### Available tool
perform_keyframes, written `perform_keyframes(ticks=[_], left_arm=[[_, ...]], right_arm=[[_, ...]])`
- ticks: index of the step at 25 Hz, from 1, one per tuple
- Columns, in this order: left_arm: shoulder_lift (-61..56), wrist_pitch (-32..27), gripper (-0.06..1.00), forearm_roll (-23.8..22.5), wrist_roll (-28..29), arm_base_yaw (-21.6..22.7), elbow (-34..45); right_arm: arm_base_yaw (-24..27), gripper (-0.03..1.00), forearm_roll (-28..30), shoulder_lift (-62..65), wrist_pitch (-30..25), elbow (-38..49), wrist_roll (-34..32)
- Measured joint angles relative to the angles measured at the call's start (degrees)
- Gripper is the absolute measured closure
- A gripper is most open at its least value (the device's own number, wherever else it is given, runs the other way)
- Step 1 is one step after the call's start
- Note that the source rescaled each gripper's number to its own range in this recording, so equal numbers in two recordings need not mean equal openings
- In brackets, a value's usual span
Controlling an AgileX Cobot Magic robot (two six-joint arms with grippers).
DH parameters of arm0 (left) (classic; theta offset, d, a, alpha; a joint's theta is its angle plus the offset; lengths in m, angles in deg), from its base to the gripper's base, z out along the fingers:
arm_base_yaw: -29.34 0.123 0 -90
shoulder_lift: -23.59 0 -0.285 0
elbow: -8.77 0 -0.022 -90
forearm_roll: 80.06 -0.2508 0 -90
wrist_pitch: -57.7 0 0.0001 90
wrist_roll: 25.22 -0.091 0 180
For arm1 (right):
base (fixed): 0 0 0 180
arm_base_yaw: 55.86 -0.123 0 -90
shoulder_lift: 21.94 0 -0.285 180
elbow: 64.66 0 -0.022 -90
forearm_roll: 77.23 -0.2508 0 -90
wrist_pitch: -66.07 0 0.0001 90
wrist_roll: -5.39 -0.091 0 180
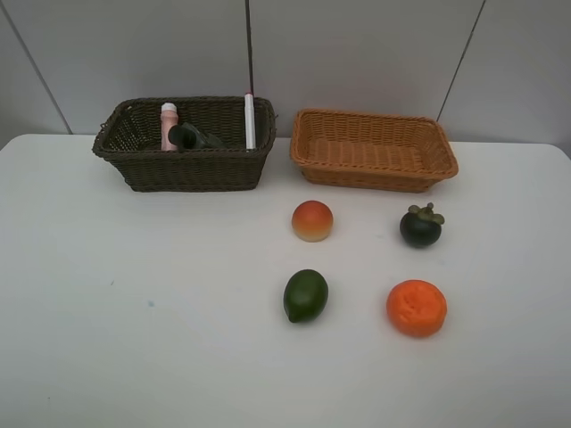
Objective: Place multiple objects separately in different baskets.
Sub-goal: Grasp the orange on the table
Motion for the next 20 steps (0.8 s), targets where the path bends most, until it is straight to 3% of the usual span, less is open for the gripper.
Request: perform_keyframes(ticks=[20], left_arm=[[0.0,0.51,-0.06,0.0,-0.28,0.0,0.0]], right_arm=[[0.0,0.03,0.0,0.0,0.0,0.0,0.0]])
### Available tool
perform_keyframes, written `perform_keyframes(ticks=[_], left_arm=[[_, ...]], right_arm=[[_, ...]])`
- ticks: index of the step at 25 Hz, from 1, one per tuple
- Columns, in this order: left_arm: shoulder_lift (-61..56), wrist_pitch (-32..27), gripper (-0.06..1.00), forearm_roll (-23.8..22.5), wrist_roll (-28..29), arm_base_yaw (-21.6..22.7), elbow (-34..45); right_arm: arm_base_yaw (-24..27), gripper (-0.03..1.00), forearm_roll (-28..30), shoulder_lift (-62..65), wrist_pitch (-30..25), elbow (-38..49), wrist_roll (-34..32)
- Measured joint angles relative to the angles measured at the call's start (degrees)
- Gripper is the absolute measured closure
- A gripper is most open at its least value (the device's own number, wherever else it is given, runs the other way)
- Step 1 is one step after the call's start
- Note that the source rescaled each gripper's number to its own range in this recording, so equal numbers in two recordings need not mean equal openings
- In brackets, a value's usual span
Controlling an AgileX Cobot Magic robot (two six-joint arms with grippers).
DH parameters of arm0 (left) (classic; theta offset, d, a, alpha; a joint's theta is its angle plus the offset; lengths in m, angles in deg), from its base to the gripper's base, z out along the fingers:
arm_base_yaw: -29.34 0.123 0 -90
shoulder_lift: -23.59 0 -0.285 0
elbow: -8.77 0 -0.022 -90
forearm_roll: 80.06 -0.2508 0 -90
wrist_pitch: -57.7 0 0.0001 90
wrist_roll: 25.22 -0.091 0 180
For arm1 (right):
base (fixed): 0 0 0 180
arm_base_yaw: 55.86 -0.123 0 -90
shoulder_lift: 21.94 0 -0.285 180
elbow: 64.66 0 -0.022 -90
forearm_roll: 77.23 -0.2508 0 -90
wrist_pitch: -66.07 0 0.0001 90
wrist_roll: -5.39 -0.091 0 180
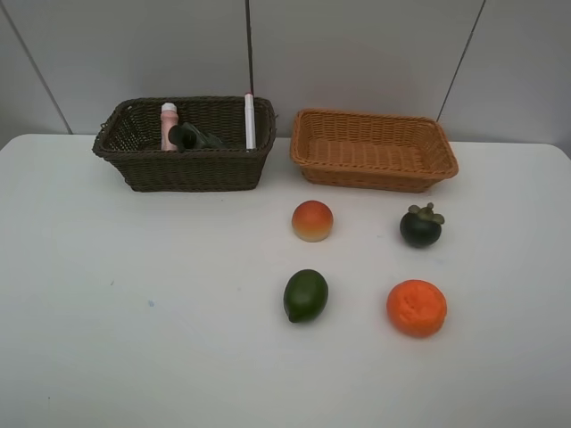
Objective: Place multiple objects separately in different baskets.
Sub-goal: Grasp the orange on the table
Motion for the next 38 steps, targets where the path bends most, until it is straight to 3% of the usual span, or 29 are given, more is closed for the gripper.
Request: perform_keyframes(ticks=[5,9,14,22,26,32,38], left_arm=[[0.0,0.0,-0.06,0.0,0.0,0.1,0.0],[0.0,0.0,-0.06,0.0,0.0,0.1,0.0],[0.0,0.0,-0.06,0.0,0.0,0.1,0.0],[0.0,0.0,-0.06,0.0,0.0,2.59,0.0],[0.0,0.0,-0.06,0.0,0.0,2.63,0.0],[0.0,0.0,-0.06,0.0,0.0,2.63,0.0],[0.0,0.0,-0.06,0.0,0.0,2.63,0.0]], right_arm=[[0.0,0.03,0.0,-1.24,0.0,0.0,-0.06],[0.0,0.03,1.09,-10.74,0.4,-0.75,-1.93],[0.0,0.03,1.5,-31.21,0.65,-6.97,-2.63],[-0.8,0.03,-0.52,-62.74,-3.34,-17.3,-3.31],[-6.87,0.03,-1.35,-71.08,-2.88,-17.48,-3.31],[-20.04,0.03,-2.03,-79.51,2.83,-17.55,-3.37],[-27.97,0.03,-1.9,-87.76,8.32,-17.55,-3.5]])
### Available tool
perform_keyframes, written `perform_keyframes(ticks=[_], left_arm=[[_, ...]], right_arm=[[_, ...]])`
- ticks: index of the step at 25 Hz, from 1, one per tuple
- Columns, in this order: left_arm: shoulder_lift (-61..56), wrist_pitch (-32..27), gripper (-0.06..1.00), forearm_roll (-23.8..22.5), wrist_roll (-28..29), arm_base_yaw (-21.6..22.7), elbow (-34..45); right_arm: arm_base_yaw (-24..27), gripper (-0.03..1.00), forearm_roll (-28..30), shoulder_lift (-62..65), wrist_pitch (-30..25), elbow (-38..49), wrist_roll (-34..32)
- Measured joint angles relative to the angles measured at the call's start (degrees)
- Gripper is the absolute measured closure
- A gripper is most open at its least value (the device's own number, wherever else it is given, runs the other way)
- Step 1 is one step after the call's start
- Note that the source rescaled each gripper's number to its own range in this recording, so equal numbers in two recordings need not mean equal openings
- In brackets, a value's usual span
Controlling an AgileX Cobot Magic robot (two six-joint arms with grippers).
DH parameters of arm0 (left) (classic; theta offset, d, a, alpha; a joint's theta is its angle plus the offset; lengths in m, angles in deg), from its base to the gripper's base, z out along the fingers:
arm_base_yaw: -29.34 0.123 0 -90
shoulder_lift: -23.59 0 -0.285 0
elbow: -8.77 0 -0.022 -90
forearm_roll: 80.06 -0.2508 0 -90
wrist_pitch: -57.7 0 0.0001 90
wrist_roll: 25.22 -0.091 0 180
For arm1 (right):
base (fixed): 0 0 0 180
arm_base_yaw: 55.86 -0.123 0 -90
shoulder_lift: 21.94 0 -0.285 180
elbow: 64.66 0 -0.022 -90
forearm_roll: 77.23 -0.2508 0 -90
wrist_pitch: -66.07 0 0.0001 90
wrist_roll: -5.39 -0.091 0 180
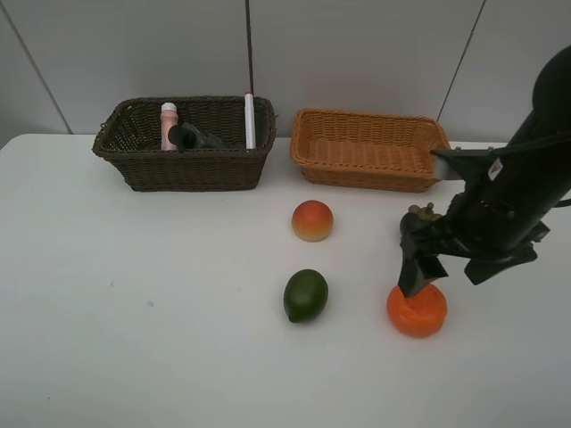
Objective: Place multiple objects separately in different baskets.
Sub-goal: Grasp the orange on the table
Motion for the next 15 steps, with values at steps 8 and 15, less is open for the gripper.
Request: perform_keyframes(ticks=[8,15], left_arm=[[0.0,0.0,-0.06,0.0,0.0,0.0,0.0],[0.0,0.0,-0.06,0.0,0.0,0.0,0.0]], right_arm=[[-0.66,0.03,0.45,-7.18,6.04,-0.04,-0.08],[-0.66,0.03,0.45,-10.18,9.29,-0.04,-0.08]])
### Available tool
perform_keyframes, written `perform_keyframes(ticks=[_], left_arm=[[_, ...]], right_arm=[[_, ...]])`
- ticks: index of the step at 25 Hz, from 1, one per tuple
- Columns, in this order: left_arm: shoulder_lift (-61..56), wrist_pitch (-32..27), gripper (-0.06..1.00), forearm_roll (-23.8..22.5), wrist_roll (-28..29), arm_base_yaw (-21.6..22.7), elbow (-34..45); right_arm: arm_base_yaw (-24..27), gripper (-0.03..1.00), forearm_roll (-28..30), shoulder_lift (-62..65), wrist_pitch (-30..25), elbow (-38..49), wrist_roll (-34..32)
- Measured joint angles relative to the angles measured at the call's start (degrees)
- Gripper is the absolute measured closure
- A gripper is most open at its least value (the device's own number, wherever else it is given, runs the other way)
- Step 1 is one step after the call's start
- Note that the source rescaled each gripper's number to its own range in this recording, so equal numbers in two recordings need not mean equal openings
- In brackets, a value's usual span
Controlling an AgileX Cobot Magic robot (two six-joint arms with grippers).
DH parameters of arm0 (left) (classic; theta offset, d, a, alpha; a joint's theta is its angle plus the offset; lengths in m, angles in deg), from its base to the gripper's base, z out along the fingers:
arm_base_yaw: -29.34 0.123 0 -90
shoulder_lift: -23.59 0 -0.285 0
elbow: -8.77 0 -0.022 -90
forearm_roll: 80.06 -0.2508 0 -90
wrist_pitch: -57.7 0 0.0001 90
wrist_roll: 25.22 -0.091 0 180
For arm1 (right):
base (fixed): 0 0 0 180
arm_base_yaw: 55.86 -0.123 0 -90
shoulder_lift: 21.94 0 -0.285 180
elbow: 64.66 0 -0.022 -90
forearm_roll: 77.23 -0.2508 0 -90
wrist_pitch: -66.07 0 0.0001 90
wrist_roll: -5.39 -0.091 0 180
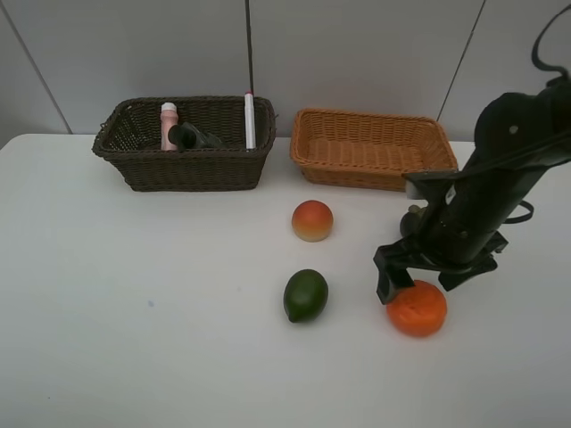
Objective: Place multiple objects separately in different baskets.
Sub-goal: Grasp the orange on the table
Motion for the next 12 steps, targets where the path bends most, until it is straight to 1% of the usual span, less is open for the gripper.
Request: perform_keyframes(ticks=[7,12], left_arm=[[0.0,0.0,-0.06,0.0,0.0,0.0,0.0],[0.0,0.0,-0.06,0.0,0.0,0.0,0.0]], right_arm=[[0.0,0.03,0.0,-6.84,2.96,-0.06,0.06],[0.0,0.03,0.28,-9.21,2.83,-0.46,0.06]])
